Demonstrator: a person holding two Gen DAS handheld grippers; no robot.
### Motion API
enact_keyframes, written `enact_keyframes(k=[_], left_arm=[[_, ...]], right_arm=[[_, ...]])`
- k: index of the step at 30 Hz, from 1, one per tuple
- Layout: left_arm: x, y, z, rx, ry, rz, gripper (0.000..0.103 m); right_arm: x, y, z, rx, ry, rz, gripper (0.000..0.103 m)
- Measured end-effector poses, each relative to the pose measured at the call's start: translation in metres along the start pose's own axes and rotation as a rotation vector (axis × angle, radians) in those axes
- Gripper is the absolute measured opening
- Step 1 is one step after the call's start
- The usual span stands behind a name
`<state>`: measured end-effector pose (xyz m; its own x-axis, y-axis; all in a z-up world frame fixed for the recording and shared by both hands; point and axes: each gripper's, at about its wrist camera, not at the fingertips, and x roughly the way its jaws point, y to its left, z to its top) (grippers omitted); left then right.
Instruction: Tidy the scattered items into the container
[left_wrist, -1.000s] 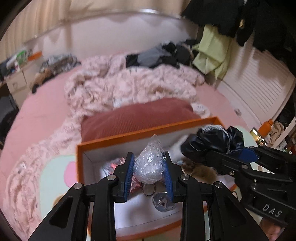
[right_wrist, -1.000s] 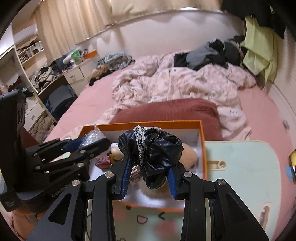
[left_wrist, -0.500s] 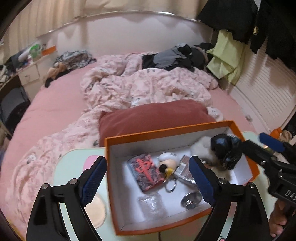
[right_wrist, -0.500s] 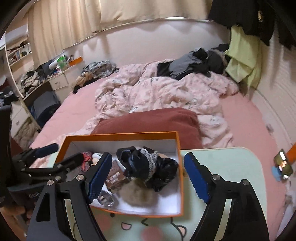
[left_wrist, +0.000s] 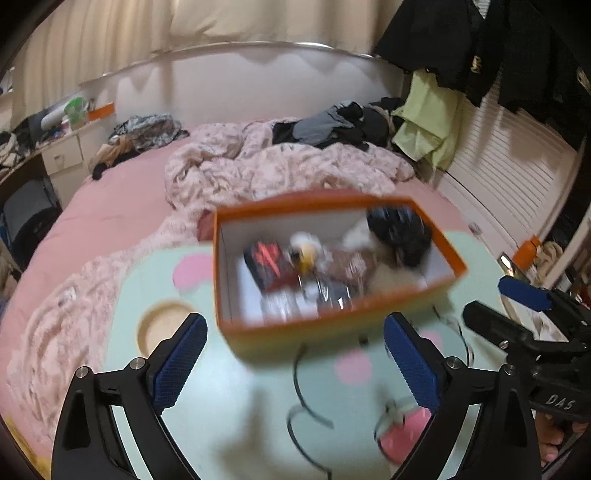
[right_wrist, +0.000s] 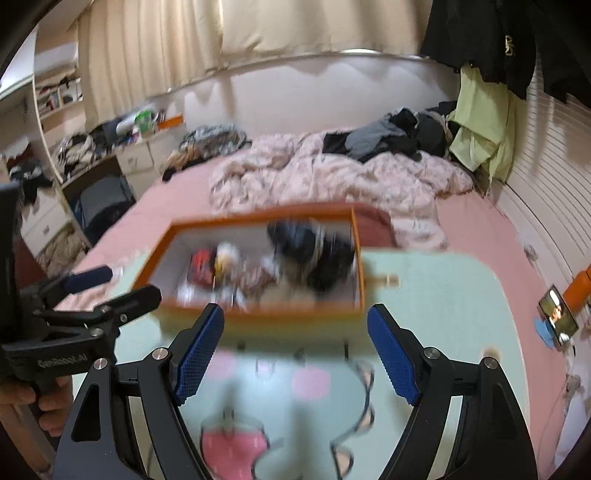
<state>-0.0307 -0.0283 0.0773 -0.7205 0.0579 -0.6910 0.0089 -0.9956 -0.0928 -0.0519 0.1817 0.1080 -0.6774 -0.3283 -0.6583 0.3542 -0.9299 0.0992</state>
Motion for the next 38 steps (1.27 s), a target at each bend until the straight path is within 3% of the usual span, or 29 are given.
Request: enact_keyframes(k=[4, 8, 11, 14, 16, 17, 19, 38], left_arm=[[0.009, -0.004, -0.036, -0.022, 0.04, 0.034, 0.097], [0.015, -0.015, -0.064, 0.016, 0.053, 0.078, 0.097], [0.024, -0.016, -0.076, 0.012, 0.094, 0.07, 0.097], [0.028, -0.016, -0.08, 0.02, 0.083, 0.097, 0.102], [0.029, -0.012, -0.079, 0.009, 0.085, 0.096, 0.102], [0.029, -0.012, -0.079, 0.008, 0.084, 0.097, 0.102], [0.029, -0.011, -0.08, 0.003, 0.078, 0.097, 0.103], [0.029, -0.01, -0.082, 0.006, 0.074, 0.096, 0.103]], right_arm=[[0.006, 0.003, -0.041, -0.002, 0.056, -0.038, 0.08], [0.011, 0.005, -0.067, 0.0, 0.09, -0.067, 0.08], [0.015, 0.005, -0.08, -0.004, 0.122, -0.075, 0.08], [0.019, 0.003, -0.092, 0.001, 0.142, -0.093, 0.085], [0.02, 0.0, -0.093, 0.005, 0.143, -0.121, 0.091], [0.023, -0.002, -0.093, 0.008, 0.152, -0.132, 0.103], [0.027, -0.002, -0.095, -0.013, 0.151, -0.164, 0.103], [0.029, -0.004, -0.094, -0.022, 0.149, -0.163, 0.103]])
